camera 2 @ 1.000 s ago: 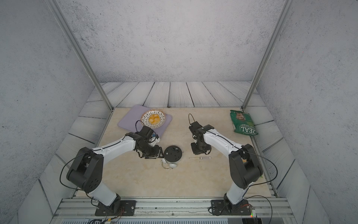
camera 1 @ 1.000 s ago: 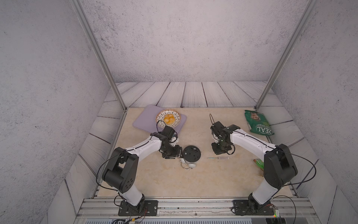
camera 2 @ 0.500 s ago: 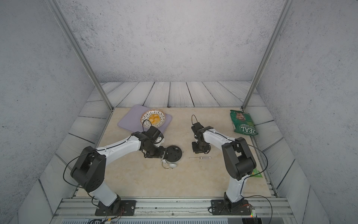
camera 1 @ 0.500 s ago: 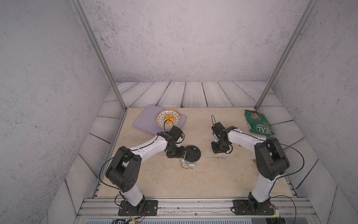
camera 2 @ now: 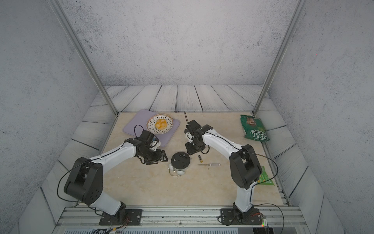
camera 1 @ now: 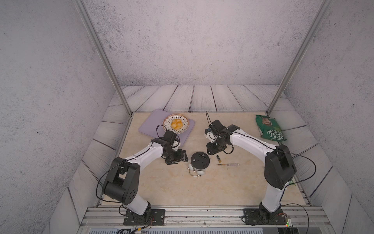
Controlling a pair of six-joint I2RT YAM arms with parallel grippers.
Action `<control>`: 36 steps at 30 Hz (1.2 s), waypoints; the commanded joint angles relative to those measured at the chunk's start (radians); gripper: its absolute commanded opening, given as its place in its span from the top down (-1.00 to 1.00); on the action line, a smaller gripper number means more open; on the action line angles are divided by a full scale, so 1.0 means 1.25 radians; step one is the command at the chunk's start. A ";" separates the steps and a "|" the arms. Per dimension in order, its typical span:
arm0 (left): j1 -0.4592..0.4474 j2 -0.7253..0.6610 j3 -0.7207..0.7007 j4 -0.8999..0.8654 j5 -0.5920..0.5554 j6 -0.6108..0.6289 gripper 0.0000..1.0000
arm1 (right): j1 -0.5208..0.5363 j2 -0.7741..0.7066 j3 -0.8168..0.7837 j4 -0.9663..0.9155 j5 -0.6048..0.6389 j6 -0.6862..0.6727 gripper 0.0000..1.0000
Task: Remove the battery from the alarm
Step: Adjust the alarm at the center of the board.
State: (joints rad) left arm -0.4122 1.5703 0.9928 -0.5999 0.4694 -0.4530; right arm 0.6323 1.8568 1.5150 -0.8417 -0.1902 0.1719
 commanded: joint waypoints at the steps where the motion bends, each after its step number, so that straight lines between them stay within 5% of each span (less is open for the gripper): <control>1: 0.003 -0.022 -0.012 0.002 0.021 -0.003 -0.57 | 0.009 0.076 0.039 -0.032 -0.039 -0.029 0.08; 11: 0.003 -0.027 -0.014 0.002 0.027 -0.007 -0.57 | 0.012 0.171 0.110 -0.028 -0.053 -0.006 0.20; 19: 0.003 -0.018 -0.011 0.009 0.038 -0.009 -0.56 | 0.011 0.149 0.038 0.022 -0.052 0.084 0.41; 36: 0.001 0.012 -0.014 0.060 0.086 -0.037 -0.56 | 0.021 -0.159 -0.336 0.211 0.123 0.634 0.66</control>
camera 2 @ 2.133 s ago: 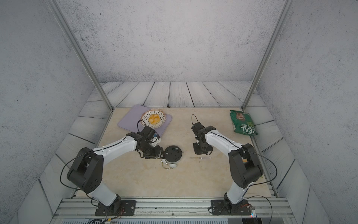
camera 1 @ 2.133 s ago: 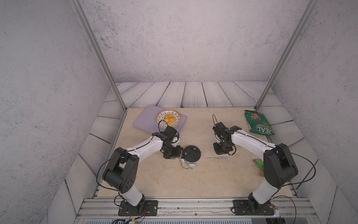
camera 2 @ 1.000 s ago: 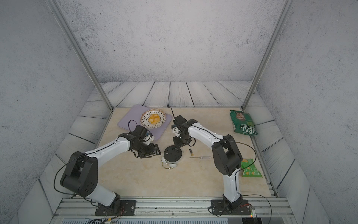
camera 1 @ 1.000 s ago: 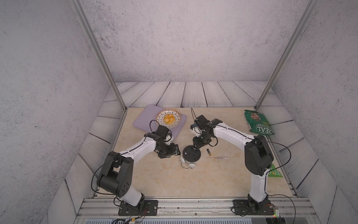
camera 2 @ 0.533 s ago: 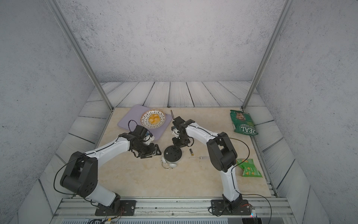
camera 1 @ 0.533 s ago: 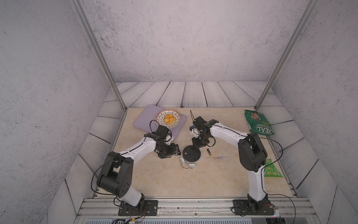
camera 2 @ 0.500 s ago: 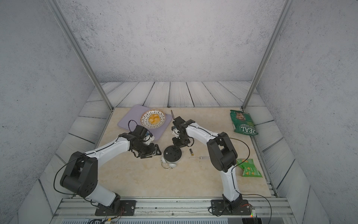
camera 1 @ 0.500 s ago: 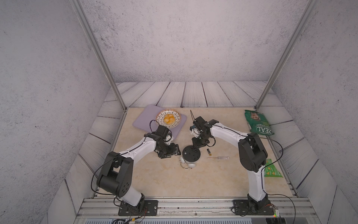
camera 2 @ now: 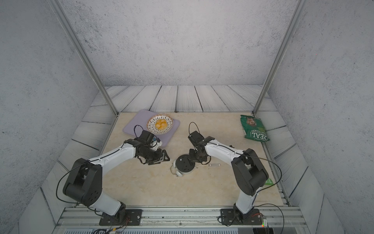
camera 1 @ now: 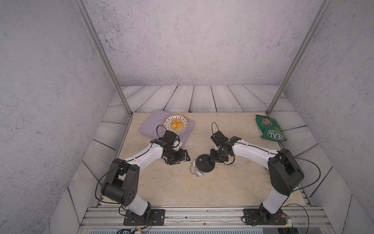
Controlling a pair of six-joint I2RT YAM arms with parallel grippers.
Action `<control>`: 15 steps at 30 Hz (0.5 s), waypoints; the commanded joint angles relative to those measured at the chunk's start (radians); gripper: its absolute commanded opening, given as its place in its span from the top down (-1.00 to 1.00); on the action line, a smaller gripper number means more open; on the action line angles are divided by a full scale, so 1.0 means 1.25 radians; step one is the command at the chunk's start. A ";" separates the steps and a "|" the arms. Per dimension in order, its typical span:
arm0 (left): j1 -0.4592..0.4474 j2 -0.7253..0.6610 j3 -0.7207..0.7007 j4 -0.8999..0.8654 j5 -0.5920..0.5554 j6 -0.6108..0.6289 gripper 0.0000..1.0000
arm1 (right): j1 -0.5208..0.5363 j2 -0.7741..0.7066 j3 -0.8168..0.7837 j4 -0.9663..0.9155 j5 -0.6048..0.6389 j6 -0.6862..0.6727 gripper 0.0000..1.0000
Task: Remove the battery from the alarm
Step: Adjust the alarm at the center of the board.
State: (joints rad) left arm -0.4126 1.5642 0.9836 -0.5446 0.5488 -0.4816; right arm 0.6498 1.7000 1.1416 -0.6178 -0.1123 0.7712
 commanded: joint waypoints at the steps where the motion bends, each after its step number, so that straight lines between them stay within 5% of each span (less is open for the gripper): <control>1: 0.001 0.019 -0.007 0.021 0.027 -0.017 -0.56 | 0.010 -0.033 -0.039 0.037 0.068 0.182 0.66; 9: 0.001 0.025 -0.001 0.034 0.042 -0.029 -0.56 | 0.022 0.014 0.003 0.052 0.070 0.307 0.67; 15: 0.001 0.013 0.001 0.028 0.038 -0.024 -0.56 | 0.024 -0.002 0.047 0.010 0.063 0.248 0.47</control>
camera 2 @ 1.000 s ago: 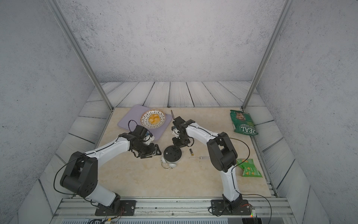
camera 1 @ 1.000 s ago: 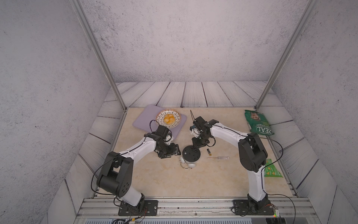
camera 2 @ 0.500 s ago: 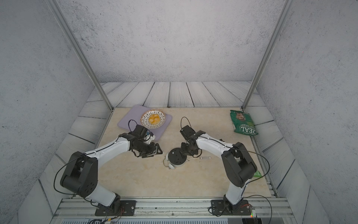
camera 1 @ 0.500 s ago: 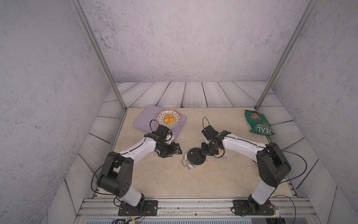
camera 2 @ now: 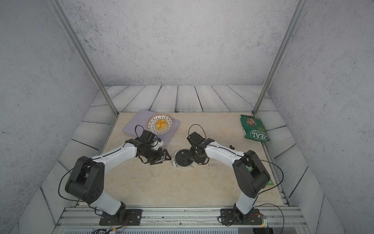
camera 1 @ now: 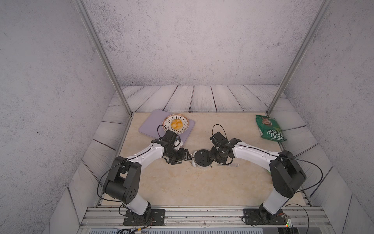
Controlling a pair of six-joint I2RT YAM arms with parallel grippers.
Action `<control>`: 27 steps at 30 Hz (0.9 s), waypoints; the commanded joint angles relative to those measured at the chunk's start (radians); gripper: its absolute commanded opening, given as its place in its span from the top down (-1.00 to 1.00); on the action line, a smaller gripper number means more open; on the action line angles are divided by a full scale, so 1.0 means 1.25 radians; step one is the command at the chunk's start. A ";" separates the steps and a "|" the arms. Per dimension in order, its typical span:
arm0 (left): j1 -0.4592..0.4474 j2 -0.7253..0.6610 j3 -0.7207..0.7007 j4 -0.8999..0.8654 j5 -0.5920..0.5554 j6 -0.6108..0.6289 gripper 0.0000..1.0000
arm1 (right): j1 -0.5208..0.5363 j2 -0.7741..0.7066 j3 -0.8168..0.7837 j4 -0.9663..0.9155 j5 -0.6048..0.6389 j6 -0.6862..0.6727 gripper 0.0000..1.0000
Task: Remove the battery from the alarm
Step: Adjust the alarm at the center of the board, then pick up the cover from the center of the board.
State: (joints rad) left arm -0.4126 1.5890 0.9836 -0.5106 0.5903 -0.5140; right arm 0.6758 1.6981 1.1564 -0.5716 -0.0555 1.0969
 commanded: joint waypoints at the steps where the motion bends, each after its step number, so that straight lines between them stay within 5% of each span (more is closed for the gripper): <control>1: 0.001 -0.010 0.002 0.000 0.003 0.003 -0.56 | 0.002 -0.009 0.046 -0.044 0.022 -0.036 0.39; 6: 0.001 -0.028 0.016 -0.022 -0.012 0.018 -0.56 | -0.037 -0.089 0.083 -0.157 0.073 -0.198 0.04; 13: 0.000 -0.055 0.042 -0.046 -0.020 0.067 -0.62 | -0.273 -0.179 0.028 -0.220 0.064 -0.499 0.03; 17: -0.004 -0.048 0.053 -0.027 0.007 0.065 -0.89 | -0.406 -0.136 0.043 -0.233 0.042 -0.613 0.05; 27: -0.018 -0.011 0.117 -0.073 -0.026 0.100 -0.98 | -0.644 0.082 0.142 -0.184 -0.167 -0.722 0.19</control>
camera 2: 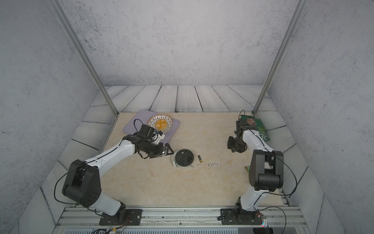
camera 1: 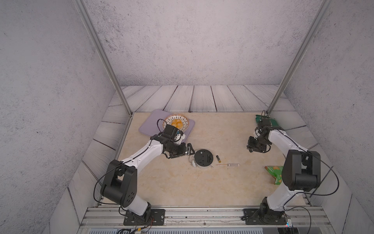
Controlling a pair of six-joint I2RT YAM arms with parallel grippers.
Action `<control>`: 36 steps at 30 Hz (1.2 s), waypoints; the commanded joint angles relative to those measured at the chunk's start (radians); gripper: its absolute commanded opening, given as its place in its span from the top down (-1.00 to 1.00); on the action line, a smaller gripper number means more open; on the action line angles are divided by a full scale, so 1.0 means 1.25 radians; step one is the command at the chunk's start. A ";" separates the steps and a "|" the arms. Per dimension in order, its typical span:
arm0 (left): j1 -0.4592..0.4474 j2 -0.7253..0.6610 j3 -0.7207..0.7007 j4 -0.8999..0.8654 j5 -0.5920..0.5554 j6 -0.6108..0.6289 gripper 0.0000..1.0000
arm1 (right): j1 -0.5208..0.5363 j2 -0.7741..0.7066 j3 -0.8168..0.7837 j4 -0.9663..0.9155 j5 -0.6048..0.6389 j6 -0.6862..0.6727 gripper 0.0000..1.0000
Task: Remove the battery from the alarm
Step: Pick up the cover from the center of the board.
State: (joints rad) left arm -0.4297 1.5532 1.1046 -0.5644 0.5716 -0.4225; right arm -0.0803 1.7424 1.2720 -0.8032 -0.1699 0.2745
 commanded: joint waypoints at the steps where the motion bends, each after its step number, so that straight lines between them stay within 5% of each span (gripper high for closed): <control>1: -0.005 0.020 0.023 -0.030 -0.013 0.027 -0.98 | -0.053 0.066 0.062 0.002 -0.079 -0.072 0.20; 16: -0.089 0.059 0.086 -0.044 -0.046 0.098 -0.98 | -0.171 0.271 0.175 -0.002 -0.292 -0.135 0.40; 36: -0.125 0.067 0.105 -0.045 -0.049 0.147 -0.98 | -0.170 0.285 0.127 -0.018 -0.331 -0.170 0.57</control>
State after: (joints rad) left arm -0.5846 1.6371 1.2236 -0.6033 0.5201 -0.2584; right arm -0.2932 2.1017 1.4532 -0.8032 -0.5793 0.0830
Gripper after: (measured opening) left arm 0.992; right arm 0.221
